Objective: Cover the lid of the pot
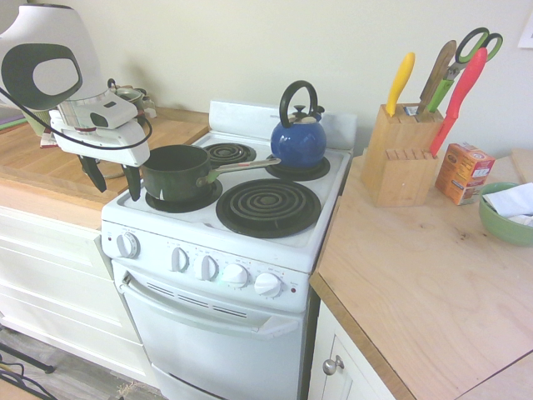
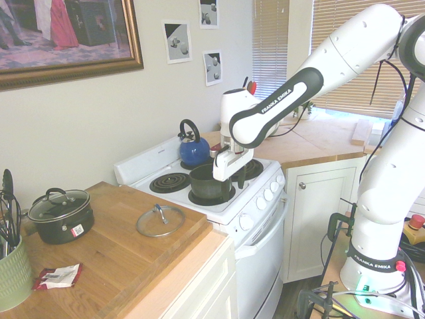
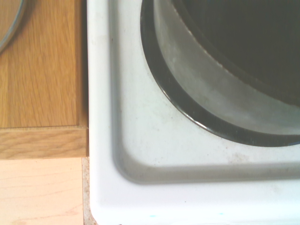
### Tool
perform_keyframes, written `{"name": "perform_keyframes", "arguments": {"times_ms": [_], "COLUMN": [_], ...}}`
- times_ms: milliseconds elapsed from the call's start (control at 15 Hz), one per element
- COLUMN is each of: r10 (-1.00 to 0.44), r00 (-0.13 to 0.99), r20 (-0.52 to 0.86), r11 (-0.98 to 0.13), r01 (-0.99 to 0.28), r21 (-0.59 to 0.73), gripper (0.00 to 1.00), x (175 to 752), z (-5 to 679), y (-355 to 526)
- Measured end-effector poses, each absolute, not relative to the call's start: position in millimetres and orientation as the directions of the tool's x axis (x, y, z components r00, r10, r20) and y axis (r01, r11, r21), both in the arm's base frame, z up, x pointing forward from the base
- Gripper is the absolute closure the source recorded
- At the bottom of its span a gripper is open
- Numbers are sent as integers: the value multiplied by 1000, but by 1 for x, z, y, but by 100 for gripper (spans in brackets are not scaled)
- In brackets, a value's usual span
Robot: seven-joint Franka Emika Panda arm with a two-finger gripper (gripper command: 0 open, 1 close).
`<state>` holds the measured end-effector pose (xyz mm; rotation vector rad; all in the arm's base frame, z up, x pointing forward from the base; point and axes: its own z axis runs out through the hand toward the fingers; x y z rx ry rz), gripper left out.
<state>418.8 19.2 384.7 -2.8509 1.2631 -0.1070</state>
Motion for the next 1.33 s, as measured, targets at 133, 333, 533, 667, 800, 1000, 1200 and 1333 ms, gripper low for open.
{"name": "perform_keyframes", "arguments": {"times_ms": [133, 333, 533, 667, 800, 1000, 1200, 1333], "r10": [-740, -721, -731, -770, -803, -833, -867, -897], "r00": [672, 691, 677, 630, 584, 540, 480, 420], "r20": [43, 63, 93, 102, 115, 121, 129, 139], "r11": [-673, -693, -682, -638, -594, -553, -497, -441], "r01": [-739, -720, -728, -765, -799, -822, -849, -875], "r21": [-34, -38, -65, -85, -95, -139, -178, -198], "gripper": [0, 0, 0, 0, 0, 0, 0, 0], "x": [419, 430, 445, 452, 460, 477, 499, 521], "z": [381, 407, 442, 442, 431, 435, 433, 417], "y": [20, 41, 86, 118, 156, 198, 219, 230]}}
